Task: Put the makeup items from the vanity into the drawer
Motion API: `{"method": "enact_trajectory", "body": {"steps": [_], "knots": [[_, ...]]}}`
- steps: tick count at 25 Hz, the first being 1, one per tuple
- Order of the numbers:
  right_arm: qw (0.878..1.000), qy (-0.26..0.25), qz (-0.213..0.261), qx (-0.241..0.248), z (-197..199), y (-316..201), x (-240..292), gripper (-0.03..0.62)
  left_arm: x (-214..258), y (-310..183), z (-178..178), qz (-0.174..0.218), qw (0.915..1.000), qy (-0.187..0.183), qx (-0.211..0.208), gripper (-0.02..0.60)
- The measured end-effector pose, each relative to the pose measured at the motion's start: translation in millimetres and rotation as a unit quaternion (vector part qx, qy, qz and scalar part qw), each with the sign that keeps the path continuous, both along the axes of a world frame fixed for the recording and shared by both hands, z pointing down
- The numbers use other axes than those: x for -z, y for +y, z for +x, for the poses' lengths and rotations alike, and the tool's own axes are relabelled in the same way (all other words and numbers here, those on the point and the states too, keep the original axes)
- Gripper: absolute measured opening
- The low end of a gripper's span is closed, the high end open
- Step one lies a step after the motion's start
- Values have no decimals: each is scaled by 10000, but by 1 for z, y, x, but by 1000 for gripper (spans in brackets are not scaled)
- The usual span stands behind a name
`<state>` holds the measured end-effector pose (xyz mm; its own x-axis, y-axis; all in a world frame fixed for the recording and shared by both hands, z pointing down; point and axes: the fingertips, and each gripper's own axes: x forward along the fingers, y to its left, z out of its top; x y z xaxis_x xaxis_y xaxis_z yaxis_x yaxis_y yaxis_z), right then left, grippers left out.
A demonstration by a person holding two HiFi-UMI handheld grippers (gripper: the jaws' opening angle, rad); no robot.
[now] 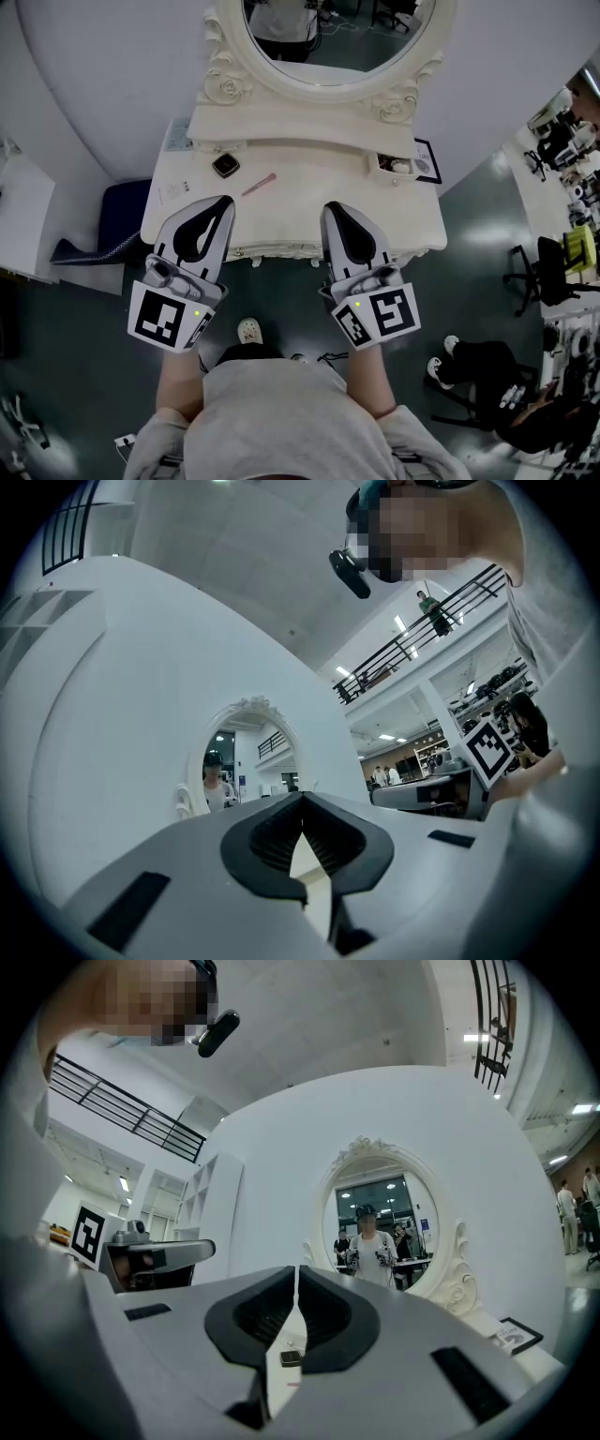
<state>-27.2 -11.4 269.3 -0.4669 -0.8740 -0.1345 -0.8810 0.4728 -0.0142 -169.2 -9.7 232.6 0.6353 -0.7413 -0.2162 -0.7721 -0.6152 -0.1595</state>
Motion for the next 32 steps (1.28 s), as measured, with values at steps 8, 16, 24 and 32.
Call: {"method": "enact_trajectory", "body": {"steps": [8,16,24,32], "knots": [[9999,-15,12,-172,-12,-33,-1,28,-2,-39,-11,-9,9998,-12,-197,15],[9990,-72,-39,-446,-16,-55,-6,28,-5,-68,-16,-24,9989,-24,-465,14],[9977,-14,-179,-647,-18,-70,-16,26,-17,-91,-13,-186,9972,-77,-716,14],[9971,11,-251,-718,-16,-87,-19,28,-21,-109,-10,-182,9964,-28,-822,14]]}}
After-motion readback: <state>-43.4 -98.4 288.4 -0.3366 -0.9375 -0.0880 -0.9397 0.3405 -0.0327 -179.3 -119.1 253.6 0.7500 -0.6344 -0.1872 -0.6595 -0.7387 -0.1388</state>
